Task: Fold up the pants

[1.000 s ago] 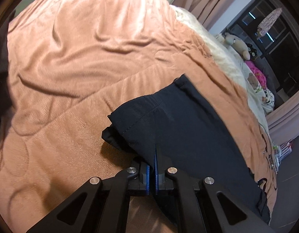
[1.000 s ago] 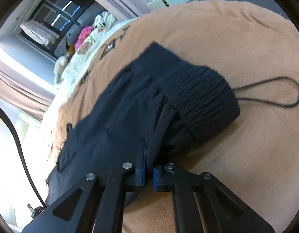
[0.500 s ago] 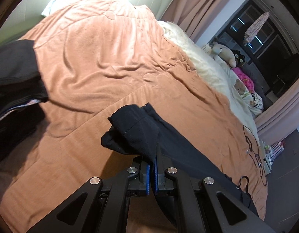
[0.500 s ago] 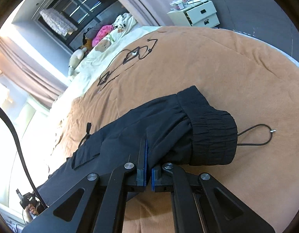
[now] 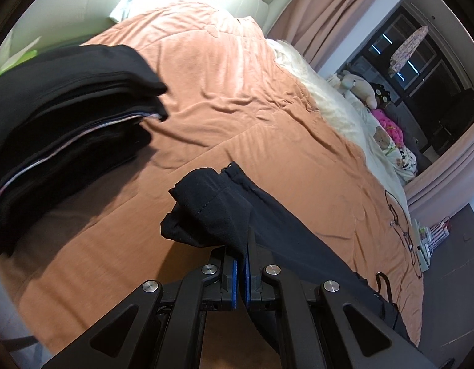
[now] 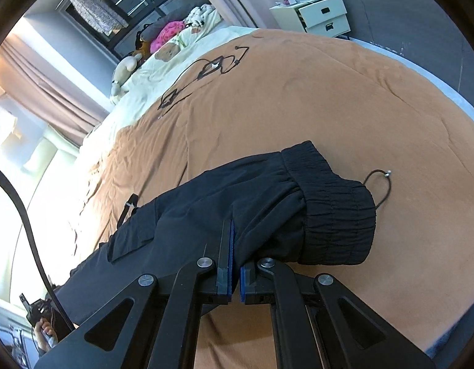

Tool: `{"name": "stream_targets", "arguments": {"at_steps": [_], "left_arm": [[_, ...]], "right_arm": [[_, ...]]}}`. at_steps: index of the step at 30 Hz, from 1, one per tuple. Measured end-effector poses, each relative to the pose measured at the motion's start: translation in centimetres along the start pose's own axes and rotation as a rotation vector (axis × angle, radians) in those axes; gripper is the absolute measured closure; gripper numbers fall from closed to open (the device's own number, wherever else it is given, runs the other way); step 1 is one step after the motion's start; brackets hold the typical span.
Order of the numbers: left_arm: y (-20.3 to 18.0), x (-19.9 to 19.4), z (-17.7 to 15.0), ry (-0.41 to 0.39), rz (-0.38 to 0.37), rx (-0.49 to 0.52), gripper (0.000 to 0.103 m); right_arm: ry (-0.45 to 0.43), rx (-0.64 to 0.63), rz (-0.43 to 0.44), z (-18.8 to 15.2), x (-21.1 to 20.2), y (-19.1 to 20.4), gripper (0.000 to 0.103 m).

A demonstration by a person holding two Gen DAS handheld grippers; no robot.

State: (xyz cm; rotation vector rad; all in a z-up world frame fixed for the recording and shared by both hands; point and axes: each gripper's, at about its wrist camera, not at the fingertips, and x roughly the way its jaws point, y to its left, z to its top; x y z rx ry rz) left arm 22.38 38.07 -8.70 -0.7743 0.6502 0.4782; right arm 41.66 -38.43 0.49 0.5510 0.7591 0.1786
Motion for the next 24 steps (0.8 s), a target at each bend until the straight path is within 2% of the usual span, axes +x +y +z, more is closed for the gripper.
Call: {"name": "stream_targets", "arguments": {"at_steps": [16, 20, 24], "left_arm": [[5.1, -6.2, -5.2, -0.005, 0.003, -0.04, 0.1], [5.9, -6.4, -5.6, -0.002, 0.009, -0.046, 0.1], [6.8, -4.6, -6.3, 0.038, 0.036, -0.064, 0.1]], "right_arm": [[0.051, -0.063, -0.005, -1.7, -3.2, -0.8, 0.103], [0.066, -0.074, -0.005, -2.0, -3.5, -1.0, 0.103], [0.089, -0.079, -0.023, -2.5, -2.5, -1.7, 0.103]]}}
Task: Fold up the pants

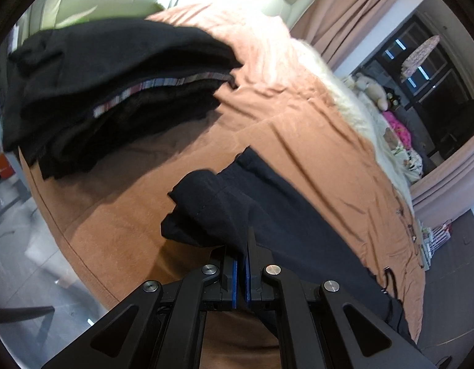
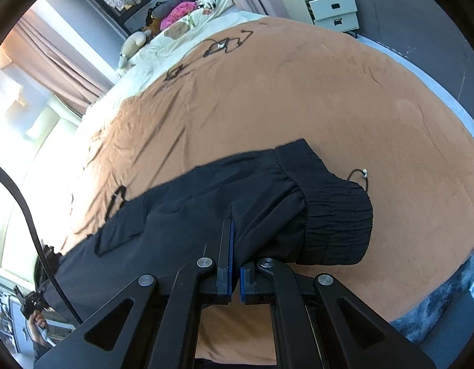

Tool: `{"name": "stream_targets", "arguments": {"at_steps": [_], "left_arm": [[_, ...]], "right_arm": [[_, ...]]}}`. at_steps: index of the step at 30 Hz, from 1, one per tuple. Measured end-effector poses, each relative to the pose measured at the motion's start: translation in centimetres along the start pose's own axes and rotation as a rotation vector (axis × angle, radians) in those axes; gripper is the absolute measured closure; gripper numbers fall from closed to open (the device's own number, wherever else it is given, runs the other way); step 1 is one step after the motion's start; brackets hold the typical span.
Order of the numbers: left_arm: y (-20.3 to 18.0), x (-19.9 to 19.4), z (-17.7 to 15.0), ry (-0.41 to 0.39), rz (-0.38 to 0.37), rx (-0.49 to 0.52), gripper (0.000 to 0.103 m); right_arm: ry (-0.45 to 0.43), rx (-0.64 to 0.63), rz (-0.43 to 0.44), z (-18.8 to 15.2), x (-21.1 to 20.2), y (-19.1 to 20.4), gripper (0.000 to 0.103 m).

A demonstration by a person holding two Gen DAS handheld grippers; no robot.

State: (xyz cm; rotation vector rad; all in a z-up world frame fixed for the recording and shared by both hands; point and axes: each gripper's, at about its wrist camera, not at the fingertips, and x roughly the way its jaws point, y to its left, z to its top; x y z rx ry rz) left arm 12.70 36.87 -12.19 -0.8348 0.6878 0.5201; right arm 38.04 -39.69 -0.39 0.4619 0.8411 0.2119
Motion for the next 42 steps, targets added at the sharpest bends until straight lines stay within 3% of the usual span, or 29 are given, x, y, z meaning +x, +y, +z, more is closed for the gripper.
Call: {"name": "stream_targets", "arguments": {"at_steps": [4, 7, 10, 14, 17, 19, 20, 24, 30, 34, 41, 42], "left_arm": [[1.4, 2.6, -0.8, 0.076, 0.031, -0.029, 0.099], [1.9, 3.0, -1.4, 0.09, 0.062, -0.017, 0.097], [2.3, 2.8, -1.7, 0.091, 0.074, -0.002, 0.087], [3.1, 2.1, -1.8, 0.071, 0.09, -0.001, 0.063], [3.7, 1.9, -2.0, 0.071, 0.079, -0.009, 0.06], [4.0, 2.1, -2.2, 0.081, 0.074, -0.012, 0.06], [4.2, 2.2, -2.3, 0.085, 0.071, -0.015, 0.06], [4.6, 2.6, -2.6, 0.096, 0.047, -0.036, 0.059], [4.1, 2.5, -2.9, 0.101, 0.012, -0.042, 0.05], [3.8, 2.4, -3.3, 0.106, -0.014, -0.063, 0.05], [3.2, 2.8, -4.0, 0.118, -0.013, -0.066, 0.05], [3.1, 2.8, -4.1, 0.121, -0.012, -0.065, 0.05]], "right_arm": [[0.09, 0.041, -0.032, -1.4, 2.5, -1.4, 0.098], [0.133, 0.046, -0.048, -2.3, 3.5, -2.0, 0.097], [0.143, 0.056, -0.047, -2.8, 3.2, -2.5, 0.092], [0.14, 0.032, -0.074, -3.5, 2.1, -2.4, 0.09], [0.126, 0.012, -0.118, -3.8, 1.3, -2.3, 0.073], [0.092, 0.008, -0.172, -3.9, 0.7, -2.4, 0.048], [0.079, 0.016, -0.171, -4.2, 0.3, -2.7, 0.047], [0.053, 0.148, -0.043, -4.3, 0.0, -4.9, 0.047], [0.062, 0.365, 0.122, -5.3, 2.3, -9.1, 0.047], [0.032, 0.51, 0.232, -5.4, 3.7, -12.0, 0.047], [-0.016, 0.576, 0.263, -4.8, 4.5, -14.3, 0.047], [-0.021, 0.572, 0.252, -4.7, 4.6, -14.3, 0.052]]}}
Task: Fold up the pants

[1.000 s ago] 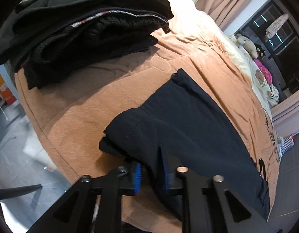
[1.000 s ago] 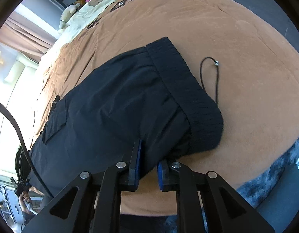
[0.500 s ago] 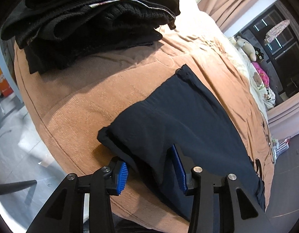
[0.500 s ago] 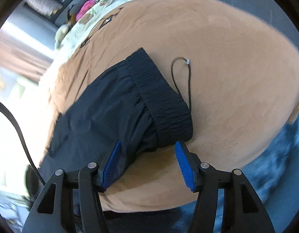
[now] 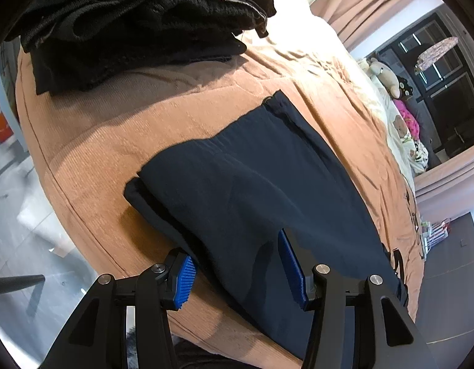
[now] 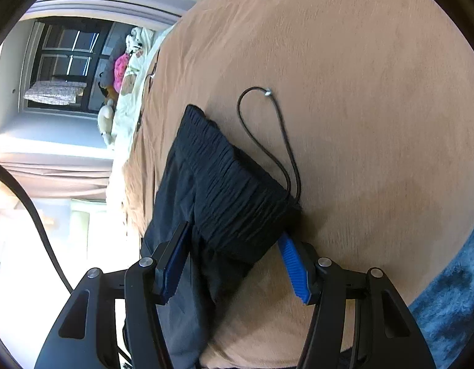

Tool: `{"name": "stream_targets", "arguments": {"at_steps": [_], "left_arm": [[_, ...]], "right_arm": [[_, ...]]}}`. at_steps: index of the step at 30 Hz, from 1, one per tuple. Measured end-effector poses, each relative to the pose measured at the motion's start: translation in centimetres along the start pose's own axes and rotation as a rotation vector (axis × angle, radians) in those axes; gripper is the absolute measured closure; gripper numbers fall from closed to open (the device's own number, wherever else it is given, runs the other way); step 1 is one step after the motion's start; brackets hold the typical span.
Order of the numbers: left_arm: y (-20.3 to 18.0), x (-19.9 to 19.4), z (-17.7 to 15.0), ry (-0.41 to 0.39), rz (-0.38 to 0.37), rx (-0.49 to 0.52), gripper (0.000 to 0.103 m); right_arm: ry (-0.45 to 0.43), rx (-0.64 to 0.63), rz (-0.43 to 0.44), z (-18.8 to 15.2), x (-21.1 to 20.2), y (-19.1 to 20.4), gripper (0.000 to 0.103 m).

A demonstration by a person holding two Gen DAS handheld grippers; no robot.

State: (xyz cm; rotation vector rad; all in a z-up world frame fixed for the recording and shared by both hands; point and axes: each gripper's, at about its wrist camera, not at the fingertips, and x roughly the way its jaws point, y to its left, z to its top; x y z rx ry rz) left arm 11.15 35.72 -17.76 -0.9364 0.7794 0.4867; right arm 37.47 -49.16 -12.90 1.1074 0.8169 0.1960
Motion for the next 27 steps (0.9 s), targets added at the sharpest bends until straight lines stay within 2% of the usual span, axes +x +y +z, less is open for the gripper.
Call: {"name": "stream_targets", "arguments": {"at_steps": [1, 4, 9, 11, 14, 16, 17, 19, 22, 27], "left_arm": [[0.0, 0.1, -0.1, 0.001, 0.001, -0.001, 0.05], [-0.1, 0.4, -0.4, 0.002, 0.007, -0.008, 0.05], [0.0, 0.9, -0.4, 0.008, 0.021, -0.013, 0.05], [0.0, 0.9, -0.4, 0.007, 0.019, -0.013, 0.05], [0.2, 0.9, -0.5, 0.006, 0.015, -0.017, 0.05], [0.2, 0.8, -0.6, 0.001, 0.007, -0.019, 0.05], [0.2, 0.7, -0.7, -0.001, 0.004, -0.017, 0.05], [0.3, 0.5, -0.8, -0.002, -0.005, -0.012, 0.05], [0.6, 0.3, -0.9, -0.006, -0.03, -0.017, 0.05], [1.5, -0.1, -1.1, -0.022, -0.073, -0.041, 0.05]], "right_arm": [[-0.009, -0.015, -0.014, 0.1, 0.0, 0.2, 0.064], [-0.047, -0.09, -0.041, -0.9, -0.7, 2.0, 0.08], [-0.145, -0.269, -0.089, -3.1, -2.6, 5.8, 0.085], [-0.169, -0.306, -0.162, -3.7, -2.5, 6.2, 0.085], [-0.091, -0.269, -0.277, -4.1, -0.5, 4.4, 0.081], [-0.073, -0.255, -0.305, -4.8, 0.1, 3.9, 0.075], [-0.088, -0.274, -0.311, -5.4, -0.1, 4.3, 0.072], [-0.121, -0.326, -0.34, -6.4, -0.8, 5.6, 0.056], [-0.158, -0.415, -0.365, -8.1, -1.8, 8.3, 0.048], [-0.171, -0.554, -0.353, -11.1, -1.3, 12.3, 0.047]]}}
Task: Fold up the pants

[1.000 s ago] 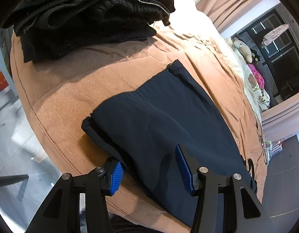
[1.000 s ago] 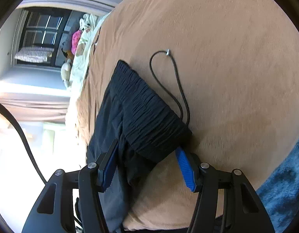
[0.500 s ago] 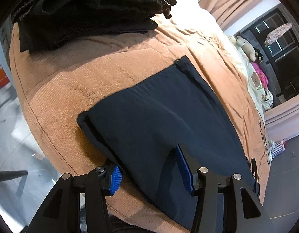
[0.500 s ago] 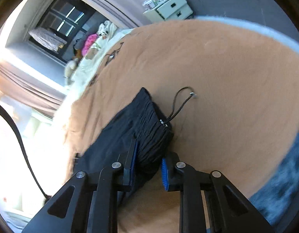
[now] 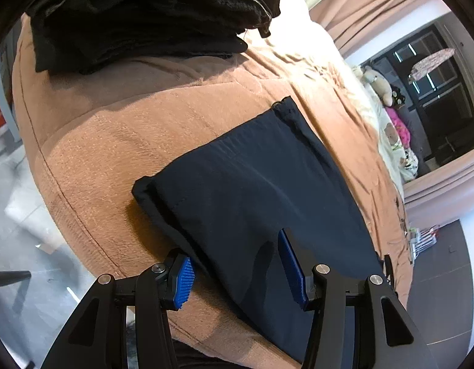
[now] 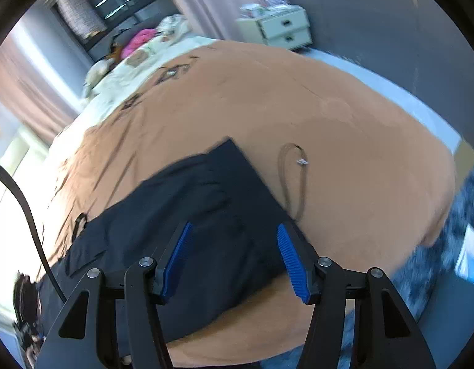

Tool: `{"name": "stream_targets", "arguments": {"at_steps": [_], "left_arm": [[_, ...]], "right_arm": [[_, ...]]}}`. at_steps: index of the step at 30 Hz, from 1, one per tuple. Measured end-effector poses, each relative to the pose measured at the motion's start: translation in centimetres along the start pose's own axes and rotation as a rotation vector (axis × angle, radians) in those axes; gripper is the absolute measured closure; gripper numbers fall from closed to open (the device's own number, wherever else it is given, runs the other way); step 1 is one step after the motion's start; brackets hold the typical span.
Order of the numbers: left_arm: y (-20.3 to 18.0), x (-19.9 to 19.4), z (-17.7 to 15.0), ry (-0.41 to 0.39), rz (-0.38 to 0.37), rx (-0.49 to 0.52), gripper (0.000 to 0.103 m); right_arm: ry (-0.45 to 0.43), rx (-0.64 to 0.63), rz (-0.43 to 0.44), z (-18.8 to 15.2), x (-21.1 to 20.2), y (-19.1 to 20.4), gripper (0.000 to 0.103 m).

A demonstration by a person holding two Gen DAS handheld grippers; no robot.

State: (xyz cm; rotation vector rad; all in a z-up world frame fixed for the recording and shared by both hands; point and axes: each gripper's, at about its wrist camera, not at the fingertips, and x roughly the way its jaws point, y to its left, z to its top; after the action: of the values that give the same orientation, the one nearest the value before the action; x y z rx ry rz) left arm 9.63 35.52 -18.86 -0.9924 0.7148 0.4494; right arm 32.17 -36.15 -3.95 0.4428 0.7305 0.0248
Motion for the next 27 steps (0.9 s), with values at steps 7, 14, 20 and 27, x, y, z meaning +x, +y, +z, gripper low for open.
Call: {"name": "stream_targets", "arguments": {"at_steps": [7, 14, 20, 27], "left_arm": [[1.4, -0.3, 0.2, -0.013, -0.068, -0.051, 0.05], [1.8, -0.4, 0.1, -0.032, -0.097, -0.08, 0.05], [1.8, -0.5, -0.2, -0.044, -0.099, -0.075, 0.053], [2.0, -0.6, -0.3, -0.081, -0.053, -0.074, 0.08]], "right_arm": [[0.021, -0.179, 0.045, 0.0, 2.3, 6.0, 0.047], [0.075, -0.349, 0.079, 1.0, 6.7, 12.6, 0.047], [0.142, -0.471, 0.123, 3.4, 11.3, 17.0, 0.047], [0.212, -0.637, 0.162, 3.5, 14.7, 21.2, 0.047]]}}
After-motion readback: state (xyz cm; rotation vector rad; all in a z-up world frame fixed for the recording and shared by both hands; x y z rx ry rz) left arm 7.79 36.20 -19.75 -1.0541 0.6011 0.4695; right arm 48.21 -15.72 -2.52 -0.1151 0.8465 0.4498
